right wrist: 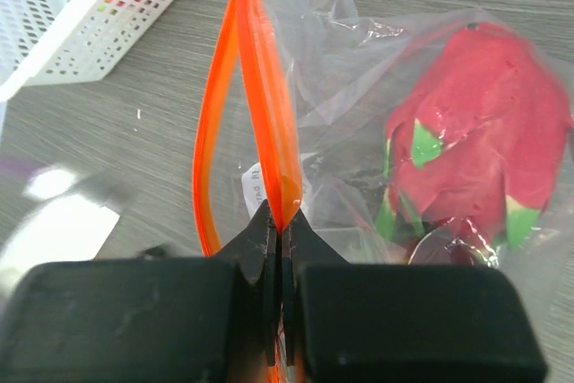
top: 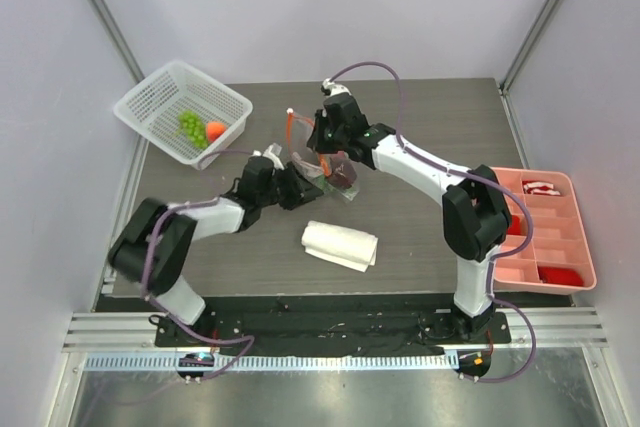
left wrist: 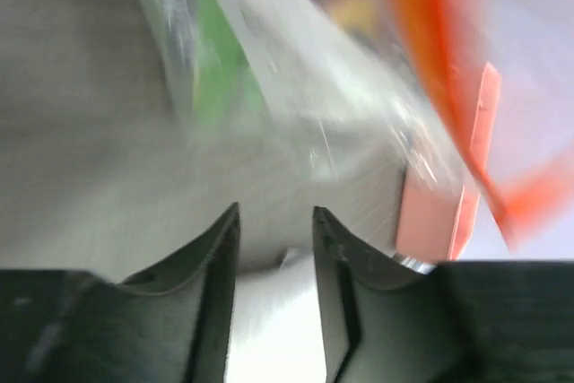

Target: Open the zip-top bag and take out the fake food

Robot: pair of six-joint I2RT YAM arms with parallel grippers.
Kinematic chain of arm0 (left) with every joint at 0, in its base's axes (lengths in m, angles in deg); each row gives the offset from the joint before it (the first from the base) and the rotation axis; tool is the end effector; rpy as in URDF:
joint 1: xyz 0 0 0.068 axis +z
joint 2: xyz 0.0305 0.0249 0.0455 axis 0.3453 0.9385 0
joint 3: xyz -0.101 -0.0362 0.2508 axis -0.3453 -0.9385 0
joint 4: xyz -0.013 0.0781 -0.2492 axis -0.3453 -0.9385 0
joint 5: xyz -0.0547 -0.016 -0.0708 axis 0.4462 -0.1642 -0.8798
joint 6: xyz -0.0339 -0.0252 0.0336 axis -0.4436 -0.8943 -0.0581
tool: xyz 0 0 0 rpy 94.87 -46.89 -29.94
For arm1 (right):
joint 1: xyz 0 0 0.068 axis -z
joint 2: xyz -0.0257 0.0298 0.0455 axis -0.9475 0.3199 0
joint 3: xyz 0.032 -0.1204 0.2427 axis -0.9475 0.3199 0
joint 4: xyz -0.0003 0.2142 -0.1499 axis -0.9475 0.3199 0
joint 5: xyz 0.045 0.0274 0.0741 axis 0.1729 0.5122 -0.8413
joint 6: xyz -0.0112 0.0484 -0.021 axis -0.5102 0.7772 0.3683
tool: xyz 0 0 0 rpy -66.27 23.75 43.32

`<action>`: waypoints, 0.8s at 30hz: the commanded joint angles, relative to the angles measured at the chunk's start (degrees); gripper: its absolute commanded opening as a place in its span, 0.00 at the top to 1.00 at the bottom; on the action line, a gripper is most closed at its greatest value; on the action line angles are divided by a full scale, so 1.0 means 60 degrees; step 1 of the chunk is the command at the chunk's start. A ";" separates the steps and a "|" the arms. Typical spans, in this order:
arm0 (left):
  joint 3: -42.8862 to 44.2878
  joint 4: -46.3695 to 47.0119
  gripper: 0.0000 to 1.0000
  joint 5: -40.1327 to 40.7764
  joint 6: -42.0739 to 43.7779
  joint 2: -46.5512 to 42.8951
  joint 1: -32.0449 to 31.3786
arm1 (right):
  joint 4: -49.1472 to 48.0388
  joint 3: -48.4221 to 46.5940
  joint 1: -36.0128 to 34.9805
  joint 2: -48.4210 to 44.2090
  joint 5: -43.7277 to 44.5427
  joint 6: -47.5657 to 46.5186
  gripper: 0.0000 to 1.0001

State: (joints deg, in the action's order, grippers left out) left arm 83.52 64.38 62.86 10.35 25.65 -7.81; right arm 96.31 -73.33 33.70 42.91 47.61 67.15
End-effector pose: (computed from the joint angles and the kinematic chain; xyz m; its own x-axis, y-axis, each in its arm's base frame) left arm 0.2928 -0.1697 0.1568 -0.8272 -0.4889 -0.2770 -0.0345 0.5362 -0.8434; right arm 0.3579 0.2757 0.2754 -0.6663 0.0792 -0.7415 -0.3300 0.8604 0.3884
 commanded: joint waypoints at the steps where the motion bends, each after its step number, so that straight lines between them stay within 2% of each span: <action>1: -0.0926 -0.1928 0.57 0.0906 0.1558 -0.3450 -0.0063 | 0.0130 0.0164 0.0006 -0.0710 0.0404 -0.0668 0.99; 5: -0.0095 -0.3760 0.57 0.1273 0.1970 -0.4572 0.0024 | 0.0481 0.0091 -0.0082 -0.0988 0.0931 -0.0888 0.99; 10: 0.1734 -0.4390 0.61 0.1404 0.1212 -0.3698 0.0521 | 0.0936 -0.0377 -0.0390 -0.1091 0.1459 -0.1079 0.99; 14: 0.2498 -0.3632 0.74 0.0703 0.0257 -0.2365 0.1006 | 0.0936 -0.0422 -0.0507 -0.1106 0.1738 -0.0904 0.99; 19: 0.3072 -0.3485 0.77 0.0760 0.0066 -0.1074 0.1094 | 0.0893 -0.0393 -0.0566 -0.1267 0.2250 -0.0538 0.99; 24: 0.3406 -0.2825 0.76 0.0031 -0.0184 -0.0182 0.1094 | 0.0468 -0.0275 -0.0771 -0.1487 0.2266 -0.0435 0.99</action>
State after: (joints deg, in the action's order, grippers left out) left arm 100.02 43.62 67.41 11.08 22.13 -1.36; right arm 102.25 -73.19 30.13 39.28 59.17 63.46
